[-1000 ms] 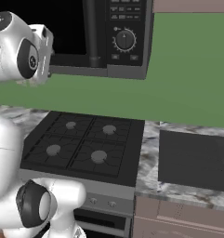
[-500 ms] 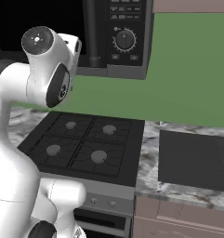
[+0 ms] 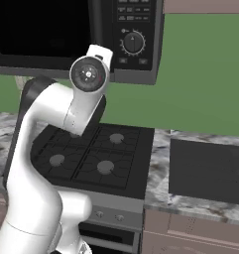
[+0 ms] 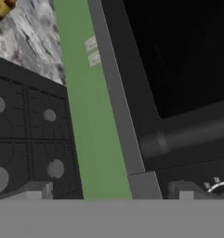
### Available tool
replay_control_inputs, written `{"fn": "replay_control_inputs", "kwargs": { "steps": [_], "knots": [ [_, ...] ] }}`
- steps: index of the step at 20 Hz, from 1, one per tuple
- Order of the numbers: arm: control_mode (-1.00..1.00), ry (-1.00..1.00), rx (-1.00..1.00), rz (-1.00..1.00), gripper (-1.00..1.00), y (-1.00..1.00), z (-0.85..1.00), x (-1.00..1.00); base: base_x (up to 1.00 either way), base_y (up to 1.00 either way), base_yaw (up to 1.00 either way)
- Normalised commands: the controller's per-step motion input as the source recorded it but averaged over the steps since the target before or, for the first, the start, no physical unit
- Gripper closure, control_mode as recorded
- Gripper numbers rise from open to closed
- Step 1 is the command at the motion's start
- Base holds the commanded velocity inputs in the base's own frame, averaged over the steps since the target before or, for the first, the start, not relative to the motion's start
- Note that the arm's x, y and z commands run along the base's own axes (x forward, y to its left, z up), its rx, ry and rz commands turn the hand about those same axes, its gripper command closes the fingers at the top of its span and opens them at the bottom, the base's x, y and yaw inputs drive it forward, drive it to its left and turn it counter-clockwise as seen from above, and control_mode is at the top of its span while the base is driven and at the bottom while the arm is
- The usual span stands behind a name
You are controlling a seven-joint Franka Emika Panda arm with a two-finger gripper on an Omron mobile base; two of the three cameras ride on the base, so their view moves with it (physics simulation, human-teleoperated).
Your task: Place the microwavable item in the microwave. Then, close the microwave door and press the start button.
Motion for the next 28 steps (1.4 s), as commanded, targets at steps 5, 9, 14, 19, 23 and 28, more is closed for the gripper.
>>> {"fn": "replay_control_inputs", "kwargs": {
  "steps": [5,9,14,19,23,28],
  "knots": [
    [-1.0,-0.08,0.12,0.08,-1.0,-0.25,0.0,0.32,0.0,0.0,0.0],
    [-1.0,-0.02,0.09,0.08,-1.0,-0.11,-0.01,0.47,0.0,0.0,0.0],
    [-1.0,0.0,0.05,0.03,-1.0,0.0,-0.19,0.71,0.0,0.0,0.0],
    [-1.0,-0.01,0.06,0.01,-1.0,-0.06,-0.06,0.46,0.0,0.0,0.0],
    [-1.0,0.0,0.04,0.0,-1.0,-0.08,0.0,0.39,0.0,0.0,0.0],
    [-1.0,0.0,0.04,0.0,-1.0,-0.04,-0.01,0.46,0.0,0.0,0.0]
  ]
}}
